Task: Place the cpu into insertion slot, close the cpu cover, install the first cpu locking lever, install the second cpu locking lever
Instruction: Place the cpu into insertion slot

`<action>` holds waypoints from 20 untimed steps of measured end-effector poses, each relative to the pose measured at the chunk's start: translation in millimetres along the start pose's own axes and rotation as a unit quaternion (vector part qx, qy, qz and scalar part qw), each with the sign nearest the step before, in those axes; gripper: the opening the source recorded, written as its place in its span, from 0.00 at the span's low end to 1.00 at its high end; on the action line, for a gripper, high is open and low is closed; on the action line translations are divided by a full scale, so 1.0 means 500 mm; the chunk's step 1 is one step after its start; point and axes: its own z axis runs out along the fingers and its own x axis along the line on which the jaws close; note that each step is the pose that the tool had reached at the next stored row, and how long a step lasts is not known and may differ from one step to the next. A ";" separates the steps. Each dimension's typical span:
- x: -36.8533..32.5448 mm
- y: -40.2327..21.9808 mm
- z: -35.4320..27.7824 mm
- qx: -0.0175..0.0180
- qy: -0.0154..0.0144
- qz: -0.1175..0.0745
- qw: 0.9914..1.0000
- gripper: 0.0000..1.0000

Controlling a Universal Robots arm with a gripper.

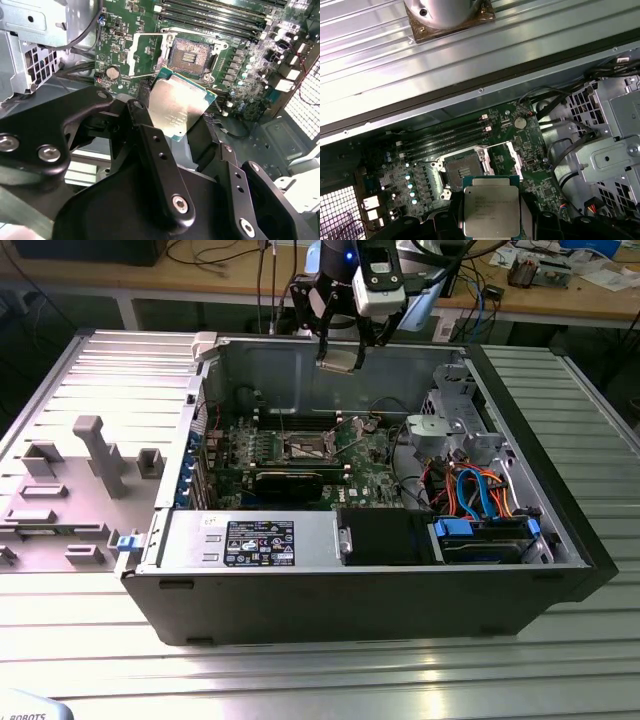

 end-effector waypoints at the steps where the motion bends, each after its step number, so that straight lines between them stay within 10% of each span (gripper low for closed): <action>1: 0.000 0.000 0.000 0.000 0.000 0.000 1.000 0.54; 11: 0.007 -0.003 0.000 -0.001 -0.003 0.033 0.999 0.54; 18: 0.007 -0.004 0.002 -0.002 -0.009 0.097 0.995 0.54; 20: 0.008 -0.004 0.002 -0.002 -0.009 0.098 0.995 0.54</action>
